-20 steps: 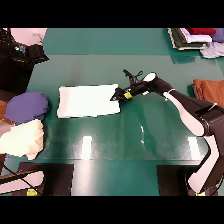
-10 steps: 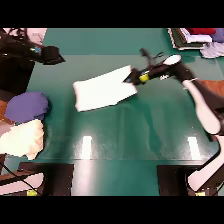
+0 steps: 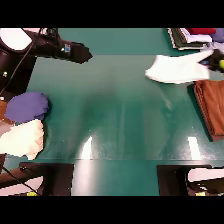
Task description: Fold the shirts.
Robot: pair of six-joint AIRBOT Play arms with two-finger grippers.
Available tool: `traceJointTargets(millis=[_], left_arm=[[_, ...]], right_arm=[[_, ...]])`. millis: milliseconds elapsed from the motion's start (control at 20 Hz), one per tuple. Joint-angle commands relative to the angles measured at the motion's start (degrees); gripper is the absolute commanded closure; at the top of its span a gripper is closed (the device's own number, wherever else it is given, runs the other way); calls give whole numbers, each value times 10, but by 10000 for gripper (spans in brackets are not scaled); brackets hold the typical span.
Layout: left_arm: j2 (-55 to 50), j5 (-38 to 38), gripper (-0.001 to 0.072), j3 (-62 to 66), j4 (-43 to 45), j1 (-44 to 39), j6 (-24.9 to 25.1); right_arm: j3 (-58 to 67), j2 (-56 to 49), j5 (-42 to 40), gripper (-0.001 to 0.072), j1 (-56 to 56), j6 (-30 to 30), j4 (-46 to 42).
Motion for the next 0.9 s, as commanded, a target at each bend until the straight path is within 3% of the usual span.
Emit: traceJointTargets(millis=[0, 250, 600, 850], left_arm=[[0, 51, 678, 0, 0, -25, 0], [0, 57, 678, 0, 6, -26, 0], [0, 54, 678, 0, 6, -26, 0], [0, 44, 678, 0, 6, -26, 0]], right_arm=[[0, 12, -38, 696, -107, 0, -10], [8, 12, -94, 696, -142, -3, -10], [141, 19, 0, 697, -145, -19, -11], [148, 69, 23, 696, -165, -17, -30]])
